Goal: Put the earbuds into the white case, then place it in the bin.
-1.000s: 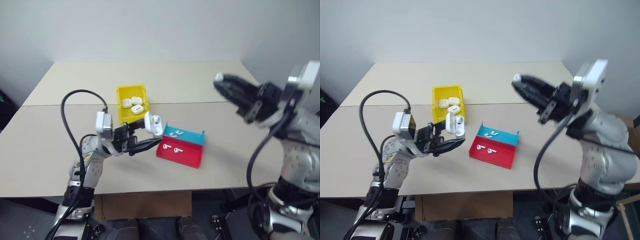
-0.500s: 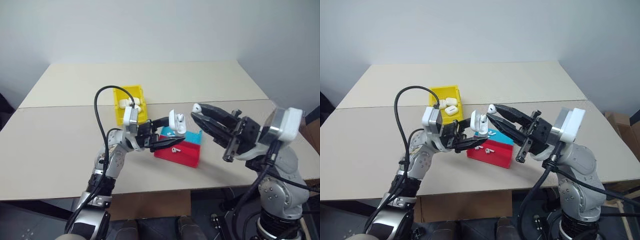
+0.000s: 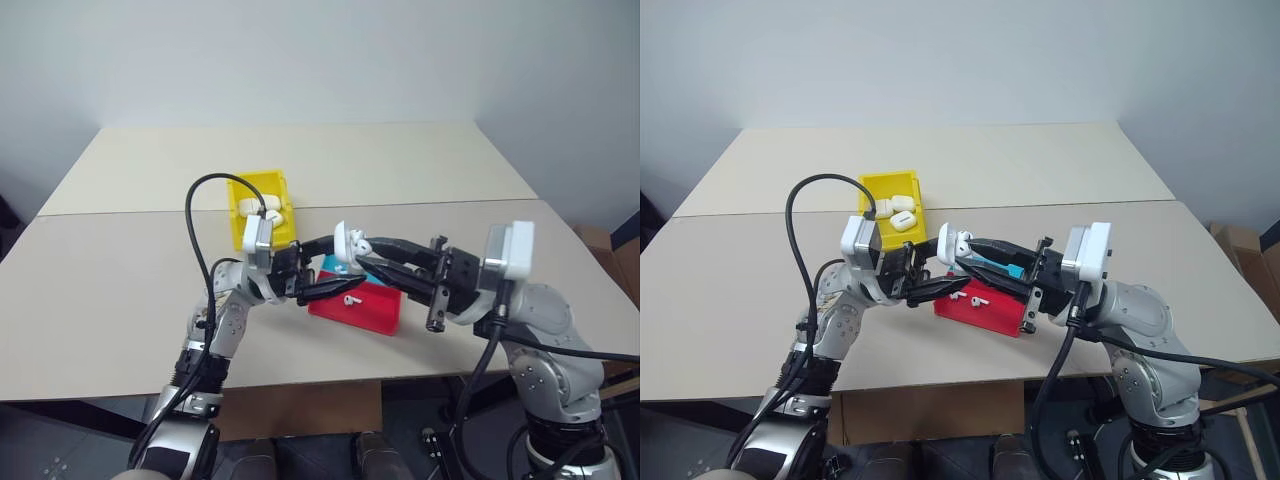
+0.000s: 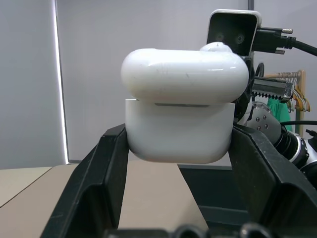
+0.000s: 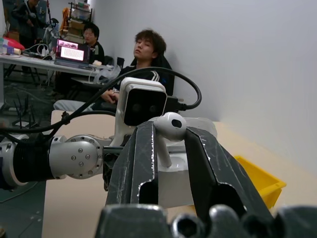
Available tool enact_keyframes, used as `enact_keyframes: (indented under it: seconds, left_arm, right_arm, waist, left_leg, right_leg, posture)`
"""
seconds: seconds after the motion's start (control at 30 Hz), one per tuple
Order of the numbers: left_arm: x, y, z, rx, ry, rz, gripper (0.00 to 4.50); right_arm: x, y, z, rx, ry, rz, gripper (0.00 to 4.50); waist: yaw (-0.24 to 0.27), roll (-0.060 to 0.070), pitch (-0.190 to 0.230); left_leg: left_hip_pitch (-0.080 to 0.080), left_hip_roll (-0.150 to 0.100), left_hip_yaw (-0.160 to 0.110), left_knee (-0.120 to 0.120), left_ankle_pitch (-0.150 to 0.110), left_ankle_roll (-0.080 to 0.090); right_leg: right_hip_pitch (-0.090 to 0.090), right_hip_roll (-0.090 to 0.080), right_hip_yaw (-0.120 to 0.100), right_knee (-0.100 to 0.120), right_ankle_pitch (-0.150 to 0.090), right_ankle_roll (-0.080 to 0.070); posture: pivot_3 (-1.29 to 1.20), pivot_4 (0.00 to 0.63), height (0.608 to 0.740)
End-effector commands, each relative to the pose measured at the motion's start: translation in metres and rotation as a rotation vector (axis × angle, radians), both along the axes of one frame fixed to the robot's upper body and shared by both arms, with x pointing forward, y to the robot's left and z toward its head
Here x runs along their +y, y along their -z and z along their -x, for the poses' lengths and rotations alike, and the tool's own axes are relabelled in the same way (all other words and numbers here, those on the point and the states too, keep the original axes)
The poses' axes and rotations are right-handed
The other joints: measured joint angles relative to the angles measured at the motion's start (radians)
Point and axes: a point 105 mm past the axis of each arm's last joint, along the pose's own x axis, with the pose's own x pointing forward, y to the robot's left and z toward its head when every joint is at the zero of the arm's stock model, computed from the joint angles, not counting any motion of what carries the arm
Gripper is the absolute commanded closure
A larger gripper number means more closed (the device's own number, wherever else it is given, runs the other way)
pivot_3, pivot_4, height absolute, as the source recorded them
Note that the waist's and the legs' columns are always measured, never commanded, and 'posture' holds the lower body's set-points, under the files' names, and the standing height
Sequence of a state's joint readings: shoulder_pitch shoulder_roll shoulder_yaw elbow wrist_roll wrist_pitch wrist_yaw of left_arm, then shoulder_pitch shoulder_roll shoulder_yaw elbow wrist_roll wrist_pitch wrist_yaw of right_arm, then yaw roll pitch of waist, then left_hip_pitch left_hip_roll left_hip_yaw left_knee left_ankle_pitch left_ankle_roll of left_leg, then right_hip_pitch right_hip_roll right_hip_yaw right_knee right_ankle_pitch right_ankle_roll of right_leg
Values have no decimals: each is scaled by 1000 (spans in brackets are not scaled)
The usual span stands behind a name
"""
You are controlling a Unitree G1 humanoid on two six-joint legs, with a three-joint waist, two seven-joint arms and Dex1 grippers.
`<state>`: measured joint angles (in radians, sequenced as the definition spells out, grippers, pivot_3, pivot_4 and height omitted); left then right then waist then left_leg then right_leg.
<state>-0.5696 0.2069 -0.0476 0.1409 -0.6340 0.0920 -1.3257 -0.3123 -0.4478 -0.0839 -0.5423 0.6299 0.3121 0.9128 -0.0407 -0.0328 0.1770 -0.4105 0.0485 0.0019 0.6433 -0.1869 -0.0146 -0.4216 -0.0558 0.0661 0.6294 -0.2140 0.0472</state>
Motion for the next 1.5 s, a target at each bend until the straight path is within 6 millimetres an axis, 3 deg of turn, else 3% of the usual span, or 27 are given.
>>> enact_keyframes:
  seconds: [0.03, 0.47, 0.7, 0.97, 1.13, 1.27, 1.5]
  left_arm:
    - [2, -12, 5, -64, -3, 33, 1740]
    - [2, -9, 6, -71, -5, 29, 1740]
    - [3, -9, 6, -72, -10, 36, 1740]
    - [5, -2, 1, -57, -31, 10, 1740]
    - [2, 9, -15, -59, -97, -73, 1740]
    - [-9, 7, -30, -92, -138, -121, 1740]
    - [-25, 4, -41, -148, -157, -162, 1740]
  right_arm:
    - [3, -3, 3, -9, -20, 18, 3826]
    - [2, 3, 2, 26, -22, 55, 3826]
    - [1, 5, -1, -19, 23, 76, 1502]
    - [-11, 1, -3, -28, 63, 63, 1502]
    - [-30, -11, -13, -28, 126, 80, 1502]
    - [-31, -27, -22, -4, 132, 155, 1502]
    - [-16, -38, -26, -31, 103, 270, 3678]
  waist:
    - [0, 0, 0]
    - [1, 0, 0]
    - [1, 0, 0]
    - [1, 0, 0]
    - [4, 0, 0]
    - [4, 0, 0]
    - [3, -1, 0]
  left_leg:
    - [0, 0, 0, 0, 0, 0]
    - [0, 0, 0, 0, 0, 0]
    - [0, 0, 0, 0, 0, 0]
    - [0, 0, 0, 0, 0, 0]
    - [0, 0, 0, 0, 0, 0]
    - [-1, -1, 0, 0, 0, 0]
    - [-4, -1, 0, 0, 0, 1]
  right_leg:
    - [0, 0, 0, 0, 0, 0]
    - [0, 0, 0, 0, 0, 0]
    - [0, 0, 0, 0, 0, 0]
    - [0, 0, 0, 0, 0, 0]
    - [0, 0, 0, 0, 0, 0]
    - [0, 0, 0, -1, 0, 0]
    - [-2, 0, 0, -3, 0, 0]
  posture:
    - [0, 150, 740]
    - [0, 150, 740]
    - [0, 150, 740]
    - [0, 150, 740]
    - [0, 150, 740]
    - [0, 150, 740]
    - [0, 150, 740]
